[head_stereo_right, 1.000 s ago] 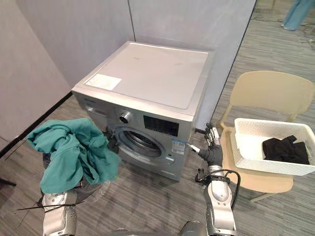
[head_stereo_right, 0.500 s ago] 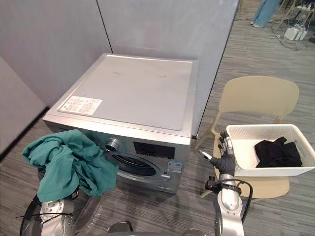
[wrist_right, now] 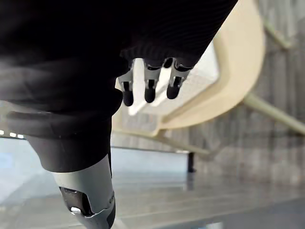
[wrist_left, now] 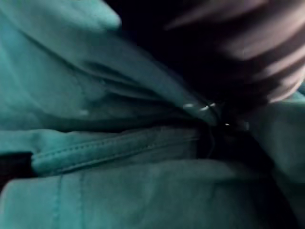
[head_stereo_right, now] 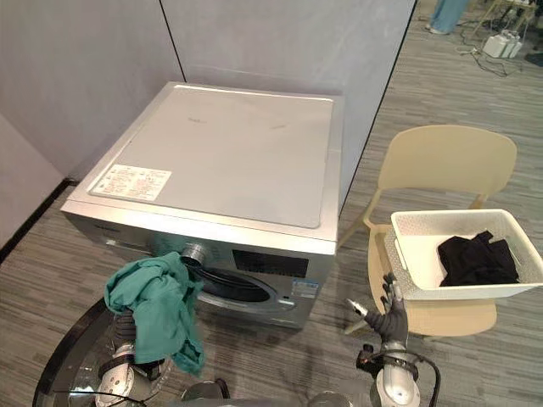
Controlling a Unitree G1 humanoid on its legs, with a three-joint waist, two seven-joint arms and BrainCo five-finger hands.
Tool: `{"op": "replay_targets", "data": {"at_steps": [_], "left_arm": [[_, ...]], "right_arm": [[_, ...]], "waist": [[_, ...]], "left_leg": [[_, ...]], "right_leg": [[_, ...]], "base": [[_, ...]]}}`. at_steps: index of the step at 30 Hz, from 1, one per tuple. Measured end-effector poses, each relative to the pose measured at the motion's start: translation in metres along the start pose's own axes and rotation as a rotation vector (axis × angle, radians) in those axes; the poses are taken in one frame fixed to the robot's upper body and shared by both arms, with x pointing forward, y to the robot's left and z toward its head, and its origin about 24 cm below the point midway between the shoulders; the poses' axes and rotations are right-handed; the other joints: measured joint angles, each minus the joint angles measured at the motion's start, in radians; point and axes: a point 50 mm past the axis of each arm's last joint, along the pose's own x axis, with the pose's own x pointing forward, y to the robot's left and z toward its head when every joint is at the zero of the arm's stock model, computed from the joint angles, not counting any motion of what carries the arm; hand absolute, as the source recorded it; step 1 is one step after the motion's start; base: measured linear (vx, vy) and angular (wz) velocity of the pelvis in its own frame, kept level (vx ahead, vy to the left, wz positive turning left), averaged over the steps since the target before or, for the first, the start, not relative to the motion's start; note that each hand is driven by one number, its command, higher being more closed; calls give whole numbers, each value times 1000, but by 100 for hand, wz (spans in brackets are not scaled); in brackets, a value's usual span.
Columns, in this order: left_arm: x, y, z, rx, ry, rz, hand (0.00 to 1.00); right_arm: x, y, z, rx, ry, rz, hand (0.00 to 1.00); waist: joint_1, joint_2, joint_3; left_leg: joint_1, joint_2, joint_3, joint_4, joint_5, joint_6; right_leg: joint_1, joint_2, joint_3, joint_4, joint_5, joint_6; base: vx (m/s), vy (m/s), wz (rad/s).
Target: Pick up the laundry basket with both hands and put the clothes into the washing machine.
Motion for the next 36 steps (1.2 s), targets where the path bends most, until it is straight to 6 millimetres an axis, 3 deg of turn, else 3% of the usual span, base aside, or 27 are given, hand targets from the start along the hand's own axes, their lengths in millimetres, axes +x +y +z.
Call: {"op": "replay_targets", "data": {"at_steps": [4,7,8,12,16,20,22,25,30,36], "left_arm": [[3,-2,-8,-79,35,2,100],[15,-12,1,-124,2,-24,100],[26,-22,8,-143,-25,-42,100],[47,-40,30,-210,-103,-43,100],[74,-60,58,-342,-173,-29,100],[98,-83,103,-436,-278,-66,100],[108,-100,138,-467,-362,-113,100],[112,-116,169,-492,-433,-161,100],[109,-145,207,-510,-512,-271,100],[104,-155,257,-446,-658,-351,100]], "right_arm": [[-7,9,-59,-125,261,61,0],[-6,19,-80,-189,368,107,0],[-3,15,-84,-223,394,106,0],[3,17,-87,-240,417,104,0],[26,23,-71,-250,359,114,0],[50,35,-30,-247,184,106,0],[54,57,-3,-202,71,133,0],[53,74,18,-122,-13,127,0],[55,71,39,-50,-88,66,0],[49,69,52,2,-150,45,0]], "waist": [[8,-52,84],[19,-59,153],[39,-62,209],[42,-80,254],[34,-85,297],[34,-95,364],[31,-97,372],[28,-100,377],[23,-99,379],[6,-100,379]], "left_leg": [[-119,37,-58,96,-18,0],[-217,53,-109,176,-24,0],[-270,61,-124,230,-31,5],[-378,50,-156,302,-41,16],[-540,51,-193,432,-66,29],[-717,83,-234,563,-83,29],[-852,84,-263,624,-82,30],[-972,84,-296,683,-79,27],[-1136,79,-322,736,-66,36],[-1243,75,-328,747,-47,38]], "right_leg": [[-61,8,-37,66,-31,-5],[-131,12,-52,138,-54,-11],[-174,0,-53,201,-72,-12],[-272,-31,-59,317,-120,-13],[-434,-75,-38,493,-185,-17],[-611,-89,-6,659,-247,-39],[-745,-103,6,756,-276,-57],[-852,-111,9,834,-298,-69],[-1006,-126,21,903,-303,-72],[-1120,-126,37,929,-302,-73]], "base": [[-102,-14,24],[-92,-19,25],[-123,4,21],[-121,-4,19],[-151,13,4],[-184,-25,-11],[-195,-45,-6],[-111,-50,2],[-64,-19,-1],[-47,-9,-3]]}}
